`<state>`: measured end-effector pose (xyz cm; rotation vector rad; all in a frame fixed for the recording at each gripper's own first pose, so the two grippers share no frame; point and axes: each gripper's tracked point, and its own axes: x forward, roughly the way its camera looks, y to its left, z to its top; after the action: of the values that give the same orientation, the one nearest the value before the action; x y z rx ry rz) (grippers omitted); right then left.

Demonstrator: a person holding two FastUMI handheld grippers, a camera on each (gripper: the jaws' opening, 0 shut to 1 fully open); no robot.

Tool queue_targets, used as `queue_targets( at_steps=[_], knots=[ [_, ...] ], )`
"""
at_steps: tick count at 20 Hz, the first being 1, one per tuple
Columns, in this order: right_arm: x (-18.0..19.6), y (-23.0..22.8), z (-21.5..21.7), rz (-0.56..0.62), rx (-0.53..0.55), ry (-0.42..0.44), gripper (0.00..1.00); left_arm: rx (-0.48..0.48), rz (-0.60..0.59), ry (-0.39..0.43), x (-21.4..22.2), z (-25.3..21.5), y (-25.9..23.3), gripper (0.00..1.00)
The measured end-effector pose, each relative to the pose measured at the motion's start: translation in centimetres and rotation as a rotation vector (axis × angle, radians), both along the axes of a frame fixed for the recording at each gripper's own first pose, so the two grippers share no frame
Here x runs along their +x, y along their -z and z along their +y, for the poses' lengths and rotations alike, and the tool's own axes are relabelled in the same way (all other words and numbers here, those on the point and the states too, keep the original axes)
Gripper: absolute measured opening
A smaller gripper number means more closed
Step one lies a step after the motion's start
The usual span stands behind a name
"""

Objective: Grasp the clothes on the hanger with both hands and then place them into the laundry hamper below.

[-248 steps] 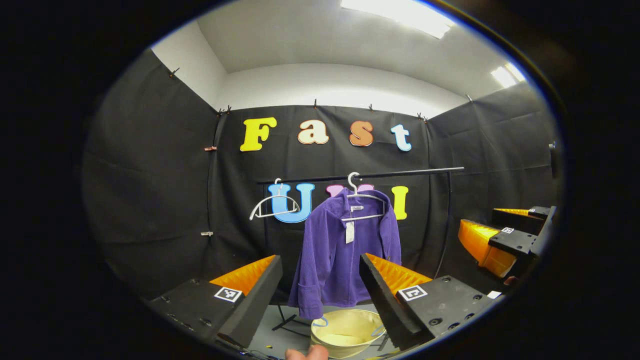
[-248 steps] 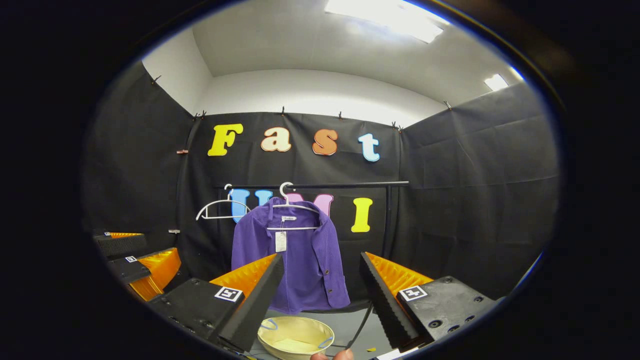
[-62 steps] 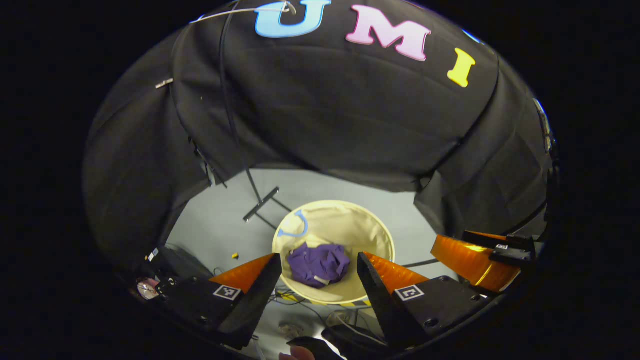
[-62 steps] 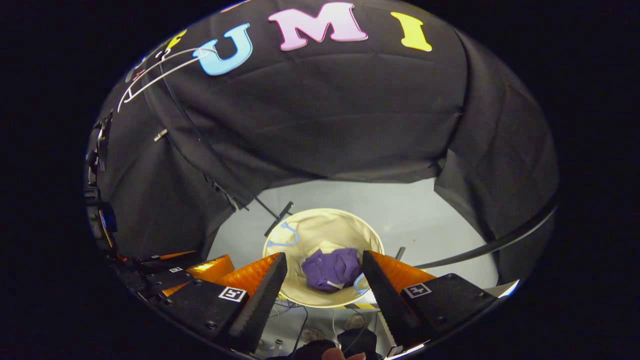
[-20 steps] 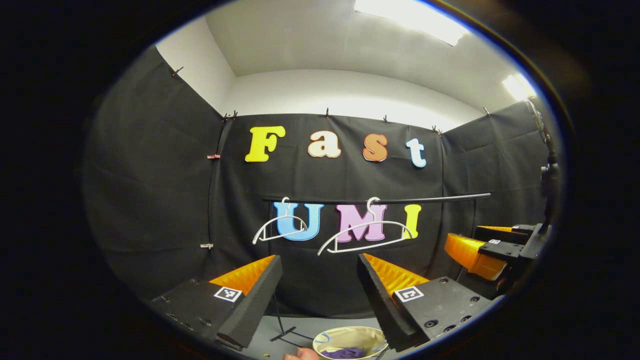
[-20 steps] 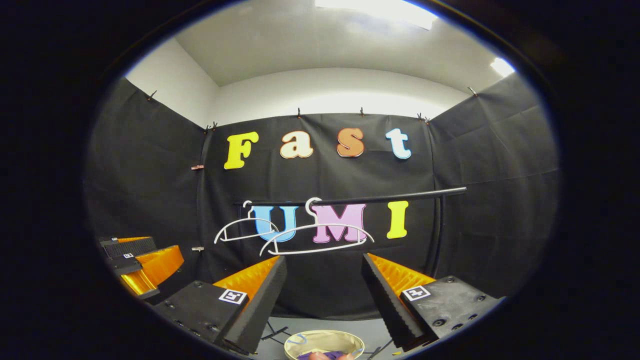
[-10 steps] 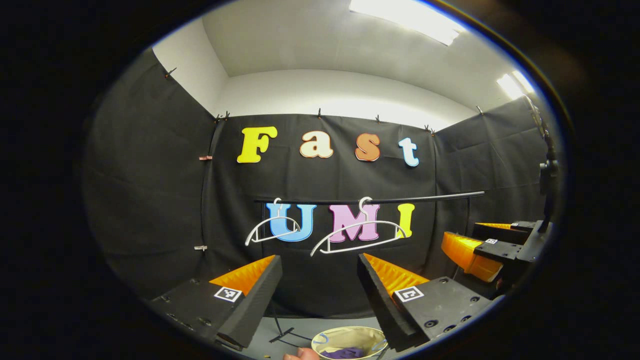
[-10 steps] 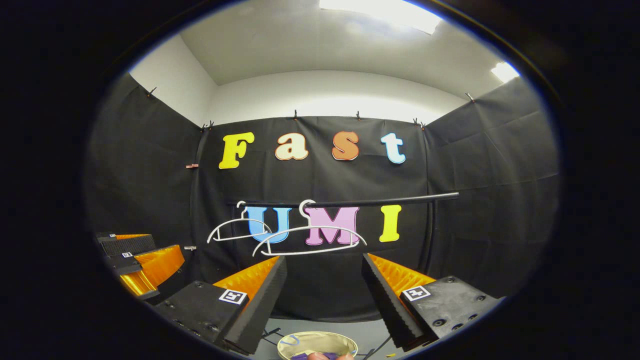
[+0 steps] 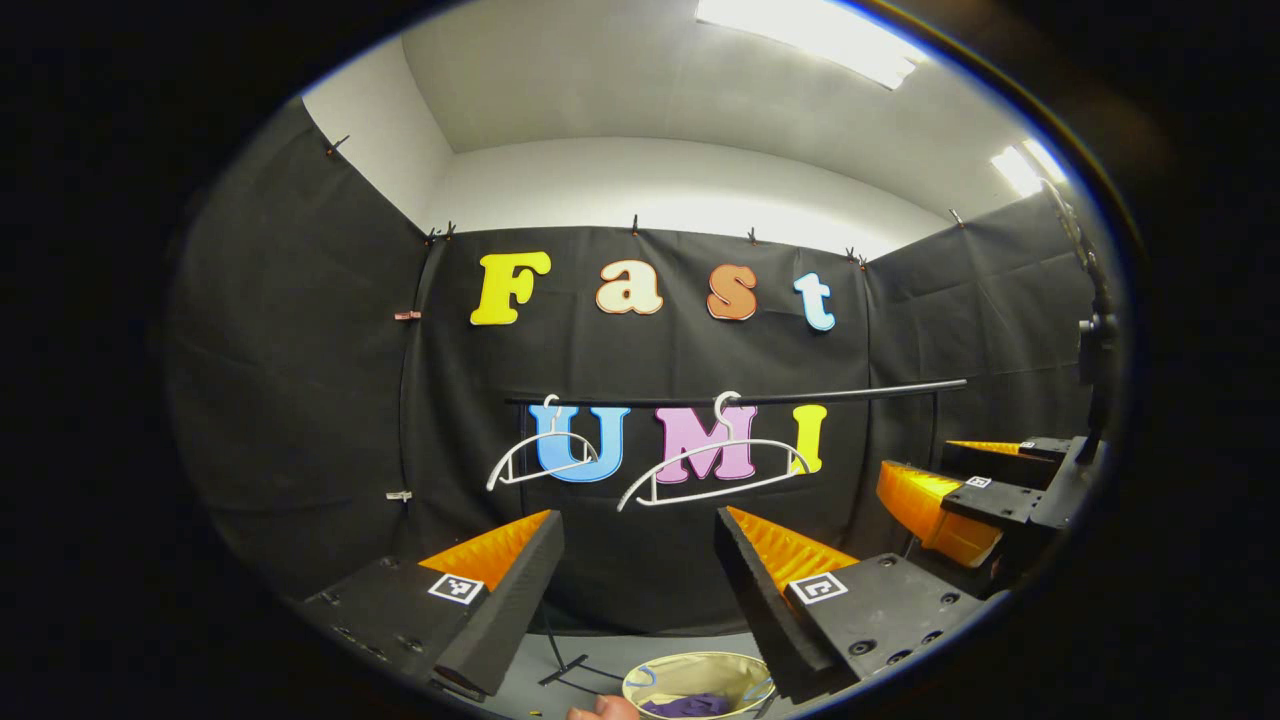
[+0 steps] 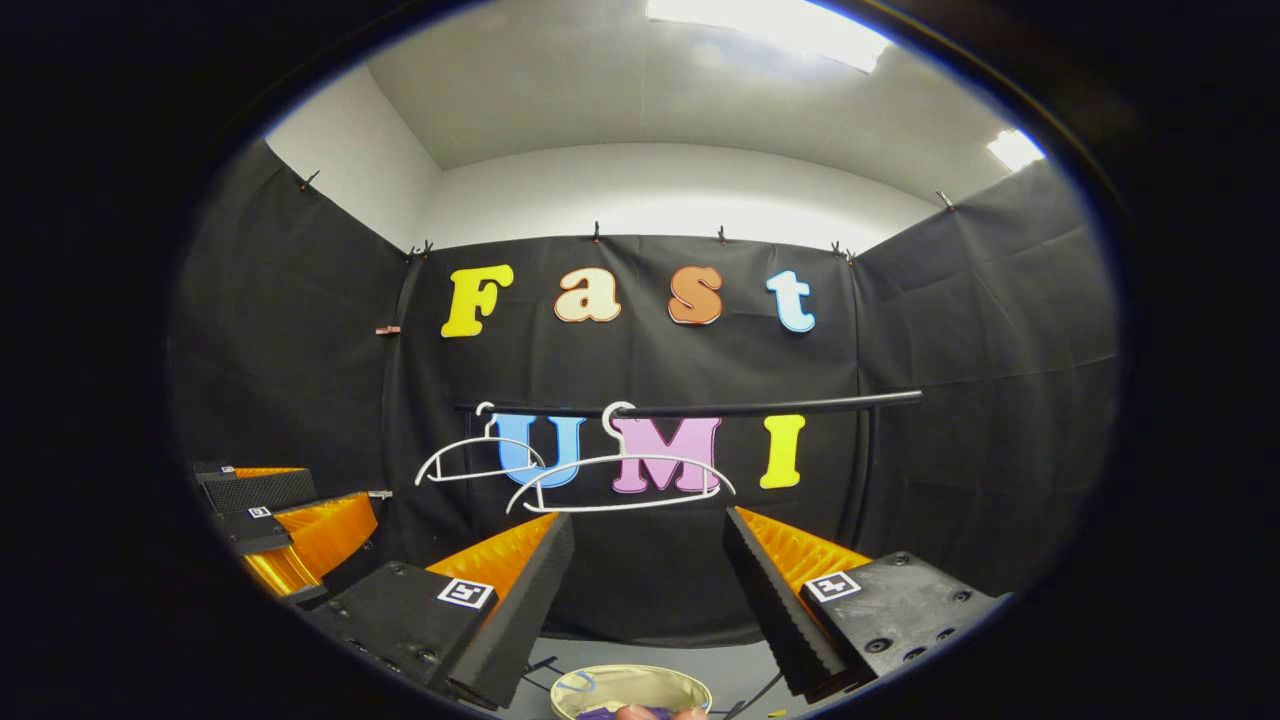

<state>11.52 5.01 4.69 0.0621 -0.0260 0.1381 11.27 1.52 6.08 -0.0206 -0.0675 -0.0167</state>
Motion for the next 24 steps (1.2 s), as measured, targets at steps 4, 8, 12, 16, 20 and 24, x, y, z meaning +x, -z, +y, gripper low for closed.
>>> queue_targets(
  at_steps=[4,8,12,16,20,24],
  knots=[
    [0.1,-0.4,-0.1,-0.011,-0.005,0.002,0.97,0.002,0.005,0.006,0.0,-0.2,0.2,0.95],
    [-0.1,-0.6,0.1,-0.017,-0.01,-0.001,0.97,0.005,0.01,0.02,0.1,-0.6,0.4,0.95],
    [-0.3,-0.9,0.2,-0.024,-0.02,-0.006,0.97,0.007,0.01,0.026,0.0,-0.7,0.4,0.95],
    [-0.2,-0.7,0.0,-0.019,-0.014,-0.005,0.97,0.003,0.012,0.022,0.0,-0.5,0.3,0.95],
    [-0.3,-0.9,-0.2,-0.019,-0.016,-0.001,0.97,0.011,0.009,0.02,0.0,-0.5,0.2,0.95],
    [-0.2,-1.1,-0.4,-0.028,-0.023,0.002,0.97,0.02,0.009,0.018,0.0,-0.6,0.4,0.95]
  ],
)
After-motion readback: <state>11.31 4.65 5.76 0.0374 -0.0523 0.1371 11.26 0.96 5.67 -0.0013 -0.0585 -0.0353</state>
